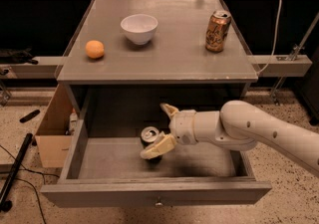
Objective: Place green can into top drawer
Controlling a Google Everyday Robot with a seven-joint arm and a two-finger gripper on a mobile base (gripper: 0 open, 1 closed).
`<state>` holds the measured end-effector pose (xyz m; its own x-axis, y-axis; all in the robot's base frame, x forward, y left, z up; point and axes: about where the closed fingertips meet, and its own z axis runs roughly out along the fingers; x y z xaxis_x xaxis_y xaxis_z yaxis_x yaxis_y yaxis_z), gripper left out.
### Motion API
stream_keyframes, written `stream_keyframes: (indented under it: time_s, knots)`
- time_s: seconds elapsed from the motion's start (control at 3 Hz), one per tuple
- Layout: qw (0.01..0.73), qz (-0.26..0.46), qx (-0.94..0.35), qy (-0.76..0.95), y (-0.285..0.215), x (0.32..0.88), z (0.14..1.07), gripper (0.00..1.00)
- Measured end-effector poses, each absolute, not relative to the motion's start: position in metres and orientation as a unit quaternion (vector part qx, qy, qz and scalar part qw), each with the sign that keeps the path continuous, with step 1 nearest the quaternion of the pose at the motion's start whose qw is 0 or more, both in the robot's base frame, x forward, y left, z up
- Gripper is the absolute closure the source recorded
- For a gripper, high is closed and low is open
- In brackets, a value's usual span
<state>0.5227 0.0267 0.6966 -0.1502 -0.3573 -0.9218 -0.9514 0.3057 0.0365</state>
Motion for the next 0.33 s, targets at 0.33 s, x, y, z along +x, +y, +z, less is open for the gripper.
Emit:
stream_keyframes:
  time_s: [0.33]
  knots:
    - [0.439,0.339,-0.482,0.679,0.0268,0.5227,0.6967,0.0]
